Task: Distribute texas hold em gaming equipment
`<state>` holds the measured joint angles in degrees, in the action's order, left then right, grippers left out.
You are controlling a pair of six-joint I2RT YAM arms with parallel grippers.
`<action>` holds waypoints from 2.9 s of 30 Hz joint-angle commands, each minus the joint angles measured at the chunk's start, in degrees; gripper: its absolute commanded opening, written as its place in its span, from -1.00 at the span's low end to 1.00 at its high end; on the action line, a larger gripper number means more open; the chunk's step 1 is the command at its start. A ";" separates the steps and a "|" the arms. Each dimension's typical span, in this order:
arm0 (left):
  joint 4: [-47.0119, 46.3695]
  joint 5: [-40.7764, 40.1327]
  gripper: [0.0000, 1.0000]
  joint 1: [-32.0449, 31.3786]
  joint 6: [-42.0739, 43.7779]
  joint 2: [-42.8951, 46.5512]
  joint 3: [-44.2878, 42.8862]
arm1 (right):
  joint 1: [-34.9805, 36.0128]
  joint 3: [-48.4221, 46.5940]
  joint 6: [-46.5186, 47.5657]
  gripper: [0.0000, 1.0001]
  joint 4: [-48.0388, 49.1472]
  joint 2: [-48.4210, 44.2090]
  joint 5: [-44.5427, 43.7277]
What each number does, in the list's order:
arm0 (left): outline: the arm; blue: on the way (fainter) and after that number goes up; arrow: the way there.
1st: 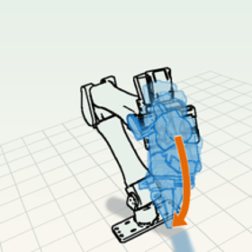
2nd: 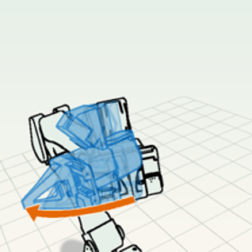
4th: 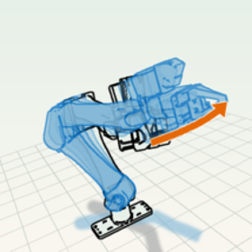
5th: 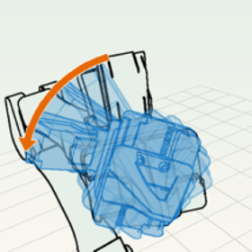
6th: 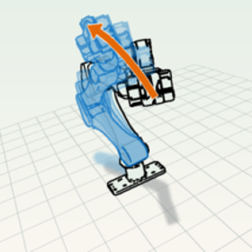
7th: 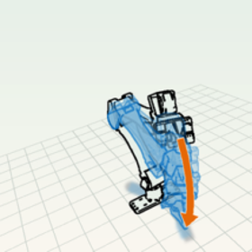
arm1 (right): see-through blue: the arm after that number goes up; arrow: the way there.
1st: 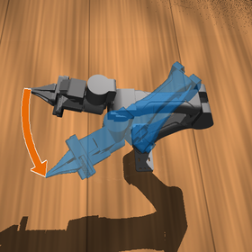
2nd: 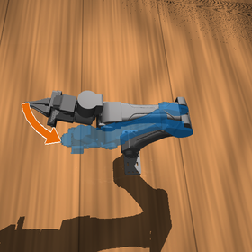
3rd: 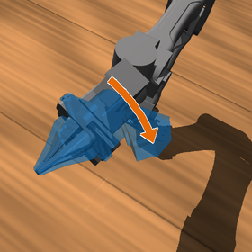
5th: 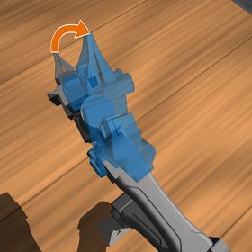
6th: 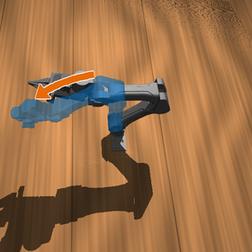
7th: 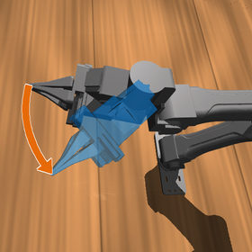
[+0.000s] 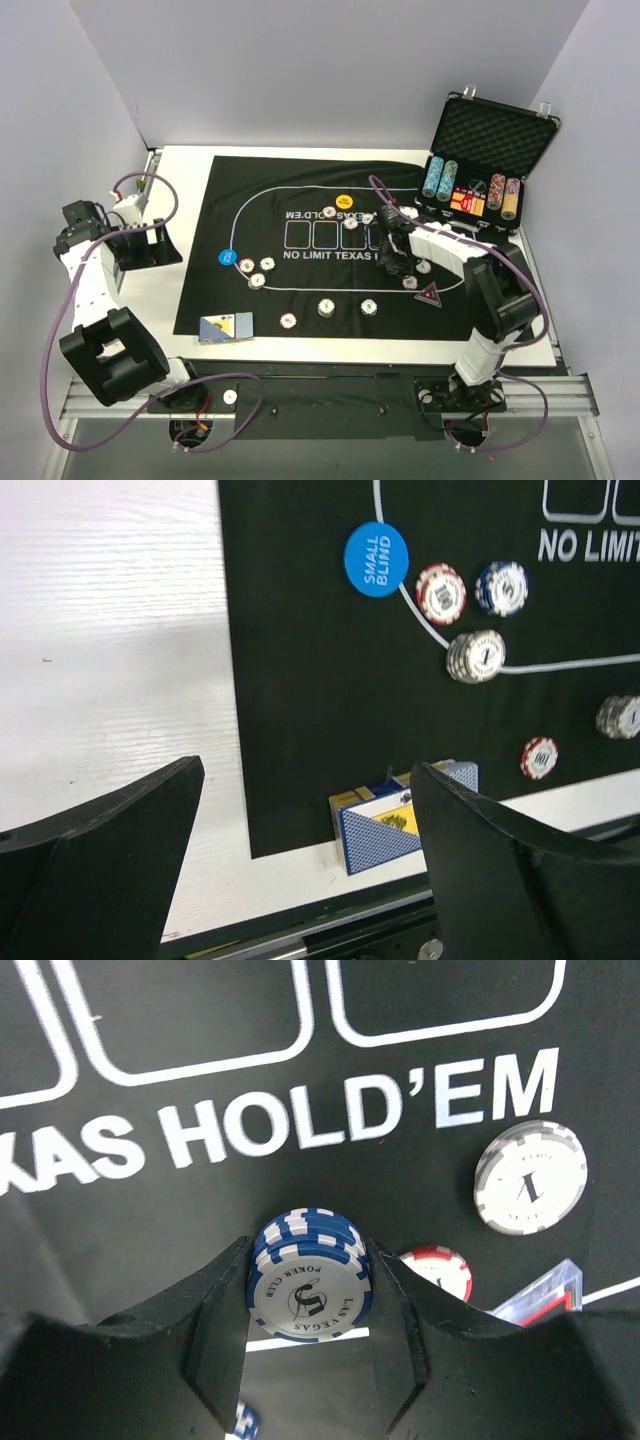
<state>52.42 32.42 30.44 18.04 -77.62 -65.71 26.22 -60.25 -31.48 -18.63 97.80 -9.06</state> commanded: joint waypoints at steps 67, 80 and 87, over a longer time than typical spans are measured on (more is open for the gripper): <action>1.36 -4.56 0.92 -33.86 60.35 5.29 28.71 | 3.40 -3.74 -1.48 0.58 -4.31 -15.80 5.81; -5.31 -8.69 0.93 -35.18 57.29 5.47 32.49 | 2.96 -3.38 -1.65 0.58 -3.60 -15.36 7.03; -8.04 -12.90 0.89 -37.02 56.13 4.06 33.28 | 2.70 -3.30 -2.00 0.58 -3.16 -15.88 8.18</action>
<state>50.06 24.43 -5.50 74.63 -71.55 -34.41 29.56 -62.57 -33.19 -21.65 82.61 -1.76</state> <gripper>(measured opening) 0.960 0.791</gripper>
